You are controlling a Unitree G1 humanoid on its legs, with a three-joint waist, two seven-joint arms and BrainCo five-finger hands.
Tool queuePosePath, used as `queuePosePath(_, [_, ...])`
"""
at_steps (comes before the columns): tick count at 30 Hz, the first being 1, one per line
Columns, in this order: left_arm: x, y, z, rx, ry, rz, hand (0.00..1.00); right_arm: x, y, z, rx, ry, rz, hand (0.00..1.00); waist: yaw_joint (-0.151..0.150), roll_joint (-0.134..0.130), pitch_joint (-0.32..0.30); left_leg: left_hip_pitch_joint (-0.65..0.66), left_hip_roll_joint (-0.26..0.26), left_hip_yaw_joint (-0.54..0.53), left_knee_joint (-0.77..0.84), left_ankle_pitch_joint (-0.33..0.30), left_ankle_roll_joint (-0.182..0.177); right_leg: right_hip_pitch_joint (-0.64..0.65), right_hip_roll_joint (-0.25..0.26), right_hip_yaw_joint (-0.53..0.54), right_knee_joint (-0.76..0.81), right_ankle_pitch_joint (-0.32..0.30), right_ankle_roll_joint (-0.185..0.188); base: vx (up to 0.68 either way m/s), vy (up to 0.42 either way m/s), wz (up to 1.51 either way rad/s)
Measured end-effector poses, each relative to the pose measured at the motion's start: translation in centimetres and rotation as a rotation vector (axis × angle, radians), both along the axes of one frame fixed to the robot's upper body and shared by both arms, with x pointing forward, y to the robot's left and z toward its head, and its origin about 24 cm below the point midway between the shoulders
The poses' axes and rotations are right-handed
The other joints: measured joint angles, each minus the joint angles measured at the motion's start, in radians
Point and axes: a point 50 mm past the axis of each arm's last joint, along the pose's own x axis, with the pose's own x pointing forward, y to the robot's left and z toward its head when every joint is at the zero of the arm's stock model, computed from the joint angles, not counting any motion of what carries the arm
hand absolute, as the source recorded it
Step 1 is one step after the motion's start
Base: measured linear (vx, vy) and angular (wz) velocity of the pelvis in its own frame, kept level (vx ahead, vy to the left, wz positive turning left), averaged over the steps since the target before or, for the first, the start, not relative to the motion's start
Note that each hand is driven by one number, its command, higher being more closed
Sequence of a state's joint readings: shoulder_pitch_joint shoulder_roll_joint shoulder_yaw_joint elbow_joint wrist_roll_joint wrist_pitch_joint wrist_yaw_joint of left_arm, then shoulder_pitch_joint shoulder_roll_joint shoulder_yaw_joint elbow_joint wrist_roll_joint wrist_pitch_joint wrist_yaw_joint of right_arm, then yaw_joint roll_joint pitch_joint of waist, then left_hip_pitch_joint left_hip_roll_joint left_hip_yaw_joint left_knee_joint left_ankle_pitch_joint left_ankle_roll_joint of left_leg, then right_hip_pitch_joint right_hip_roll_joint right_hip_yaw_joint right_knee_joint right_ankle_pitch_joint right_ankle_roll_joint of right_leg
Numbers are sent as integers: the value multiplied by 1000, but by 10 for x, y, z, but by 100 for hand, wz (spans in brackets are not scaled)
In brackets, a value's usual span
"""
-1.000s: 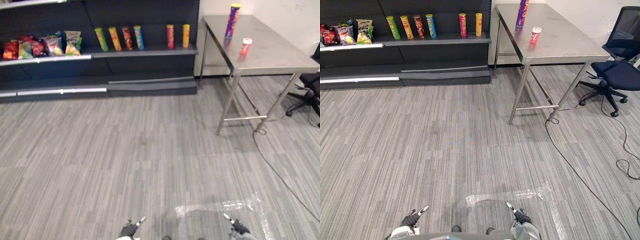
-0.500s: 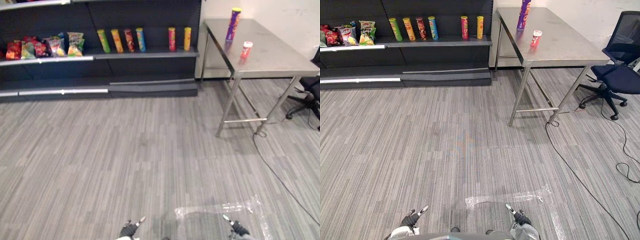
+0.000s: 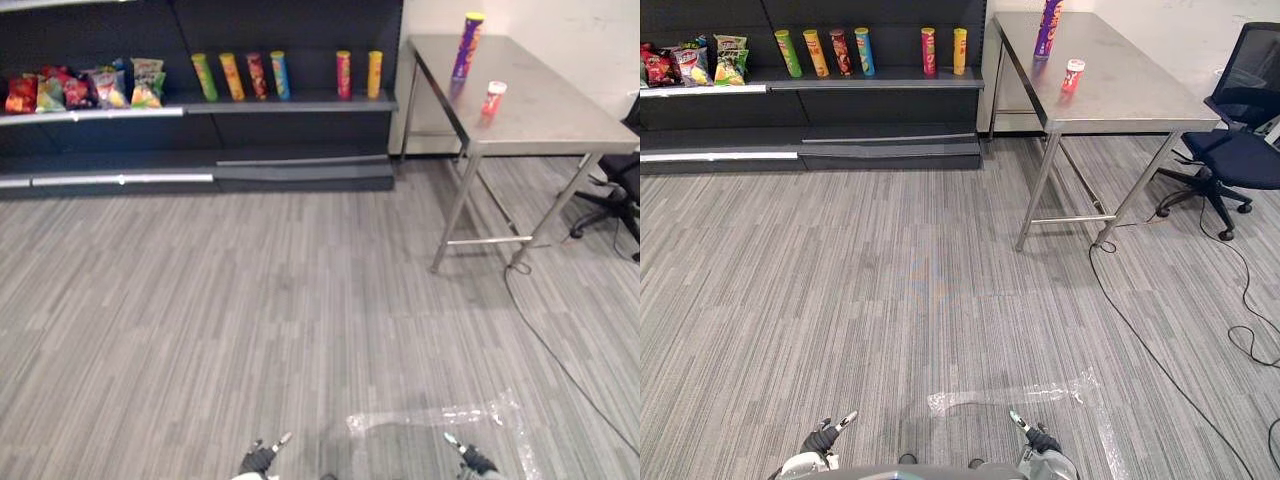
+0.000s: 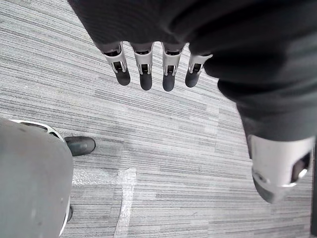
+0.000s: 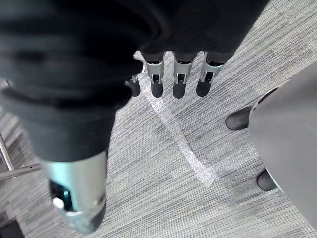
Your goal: Put the gum and the chips on the shelf.
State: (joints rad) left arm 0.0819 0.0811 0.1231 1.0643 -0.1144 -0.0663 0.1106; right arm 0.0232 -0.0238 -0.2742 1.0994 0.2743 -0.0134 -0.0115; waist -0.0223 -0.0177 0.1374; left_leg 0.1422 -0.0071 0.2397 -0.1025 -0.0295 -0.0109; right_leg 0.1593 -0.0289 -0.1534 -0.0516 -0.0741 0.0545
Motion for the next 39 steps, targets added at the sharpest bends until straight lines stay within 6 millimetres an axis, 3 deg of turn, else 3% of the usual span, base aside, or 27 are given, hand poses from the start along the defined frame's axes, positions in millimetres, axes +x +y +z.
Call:
queuePosePath(9, [3,0,1,1,-9,0,0,1,-1,0,1,-2,-10,0,5,-1,1,-1,-3,34,1,-29,10,-14,-3,30,4,-2,1,24,-15,-12])
queuePosePath(12, [5,0,2,-1,-16,-6,0,4,-3,1,3,-11,-31,0,6,2,9,6,-8,50,7,-43,14,-46,-15,35,77,-34,16,51,28,-14])
queuePosePath(15, [6,-3,1,-7,-17,-28,0,2,-7,2,-2,-23,-54,0,4,13,20,37,-21,49,7,-75,27,-119,-49,14,305,-112,55,61,95,4])
queuePosePath(16, [7,-4,1,-8,-18,-39,0,0,-11,3,-4,-25,-71,0,1,21,29,55,-23,47,23,-96,40,-177,-74,-7,478,-126,59,50,92,10])
queuePosePath(17, [8,-4,2,-6,-20,-46,0,-1,-12,4,-4,-35,-86,0,-1,19,38,56,-29,40,73,-138,50,-254,-114,-19,674,-121,52,56,85,9])
queuePosePath(19, [9,-1,3,2,-22,-45,0,-1,-16,6,-10,-57,-95,0,-3,7,43,58,-41,29,152,-206,74,-362,-178,-22,927,-110,-16,119,93,7])
queuePosePath(21, [10,1,3,8,-22,-46,0,-1,-20,7,-14,-72,-120,0,-5,13,44,78,-32,21,185,-243,69,-439,-186,-13,1040,-128,-28,257,111,7])
queuePosePath(24, [12,3,4,12,-18,-48,0,-3,-24,7,-15,-72,-157,0,-13,21,63,122,-5,-10,185,-251,70,-519,-144,-26,984,-160,-14,328,33,28])
queuePosePath(27, [22,1,6,8,-40,-55,0,-4,-28,8,-22,-70,-166,0,-38,41,104,158,34,-60,160,-263,42,-562,-79,-49,626,-115,18,416,-87,60])
queuePosePath(29, [20,-1,5,-1,-37,-41,0,-11,-24,5,-11,-52,-171,0,-48,16,119,204,21,-67,156,-290,-5,-554,-88,-59,256,35,24,493,-160,44])
queuePosePath(30, [18,0,4,0,-33,-31,0,-13,-21,4,-3,-44,-173,0,-51,2,120,218,11,-71,155,-296,-16,-554,-101,-57,206,49,25,642,-256,45])
queuePosePath(31, [15,0,3,-7,-19,-14,0,-18,-22,3,1,-31,-184,0,-59,-2,123,248,18,-90,154,-312,-41,-555,-109,-51,223,173,8,550,-239,37])
queuePosePath(32, [14,-8,1,-31,-9,-16,0,-18,-26,4,-7,-34,-204,0,-60,28,124,246,40,-92,166,-306,-54,-587,-102,-54,301,190,1,646,-315,33])
queuePosePath(33, [17,-11,1,-40,-14,-21,0,-19,-26,3,-3,-36,-212,0,-59,34,125,241,46,-89,174,-297,-67,-607,-102,-49,346,184,-7,437,-249,20])
queuePosePath(34, [19,-14,1,-49,-14,-25,0,-18,-25,4,1,-40,-215,0,-60,39,128,244,55,-89,183,-281,-75,-632,-99,-39,423,162,-39,526,-342,18])
queuePosePath(35, [20,-17,0,-58,-12,-24,0,-18,-27,4,0,-43,-230,0,-70,50,129,249,76,-89,205,-272,-83,-662,-95,-49,529,88,-73,510,-354,22])
queuePosePath(36, [21,-20,0,-68,-15,-20,0,-18,-28,4,-2,-46,-240,0,-84,59,125,245,104,-91,245,-270,-87,-677,-94,-65,613,23,-85,608,-389,21])
queuePosePath(39, [26,-29,1,-98,-33,-26,0,-16,-29,5,-4,-57,-244,0,-116,69,118,191,139,-138,410,-210,-146,-676,-104,-87,743,-119,-100,540,-286,21])
